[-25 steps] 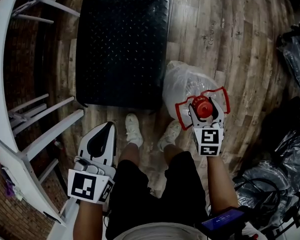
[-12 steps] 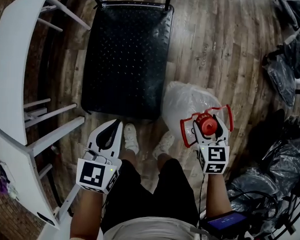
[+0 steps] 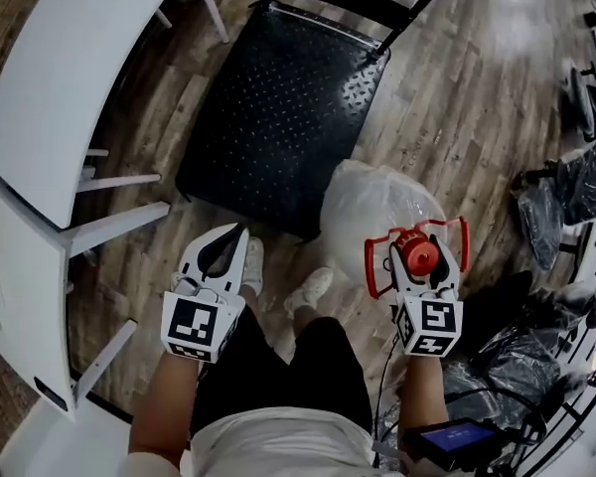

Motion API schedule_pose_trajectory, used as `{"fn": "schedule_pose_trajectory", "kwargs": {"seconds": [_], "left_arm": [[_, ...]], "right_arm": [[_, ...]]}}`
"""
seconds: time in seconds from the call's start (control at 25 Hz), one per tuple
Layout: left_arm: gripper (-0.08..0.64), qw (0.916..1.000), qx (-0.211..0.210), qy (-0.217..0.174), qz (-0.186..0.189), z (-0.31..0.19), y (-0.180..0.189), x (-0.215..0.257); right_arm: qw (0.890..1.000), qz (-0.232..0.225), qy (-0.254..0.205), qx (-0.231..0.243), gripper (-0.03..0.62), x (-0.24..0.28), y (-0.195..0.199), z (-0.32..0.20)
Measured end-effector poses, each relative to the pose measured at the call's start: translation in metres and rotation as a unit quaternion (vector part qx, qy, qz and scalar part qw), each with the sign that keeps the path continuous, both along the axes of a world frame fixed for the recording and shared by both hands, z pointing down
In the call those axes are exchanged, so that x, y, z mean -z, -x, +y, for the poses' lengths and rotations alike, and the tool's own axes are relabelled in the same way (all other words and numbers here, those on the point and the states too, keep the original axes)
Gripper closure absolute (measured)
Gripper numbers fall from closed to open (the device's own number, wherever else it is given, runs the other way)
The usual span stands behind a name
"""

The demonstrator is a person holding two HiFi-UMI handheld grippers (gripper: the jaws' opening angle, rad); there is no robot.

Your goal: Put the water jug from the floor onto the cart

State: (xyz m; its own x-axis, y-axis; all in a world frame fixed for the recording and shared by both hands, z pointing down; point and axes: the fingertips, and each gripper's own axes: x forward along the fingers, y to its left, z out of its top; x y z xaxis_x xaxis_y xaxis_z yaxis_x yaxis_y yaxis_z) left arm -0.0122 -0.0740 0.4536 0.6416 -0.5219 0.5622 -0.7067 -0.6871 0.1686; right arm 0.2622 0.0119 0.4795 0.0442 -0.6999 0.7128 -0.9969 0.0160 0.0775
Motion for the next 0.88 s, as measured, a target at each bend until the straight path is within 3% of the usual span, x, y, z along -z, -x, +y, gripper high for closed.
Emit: {"fn": "schedule_pose_trajectory", "kwargs": {"seconds": [0.4, 0.88], "left_arm": [[0.558, 0.9986, 0.052, 0.000, -0.002, -0.010, 0.071, 0.001], [0.558, 0.9951, 0.096, 0.019, -0.008, -0.002, 0.122, -0.009]], "right_arm": [[0.996, -0.017, -0.002, 0.085, 0.276, -0.018, 0.086, -0.061], [0.985, -0.024, 0.032, 0.166, 0.276, -0.073, 0.166, -0.090]]}}
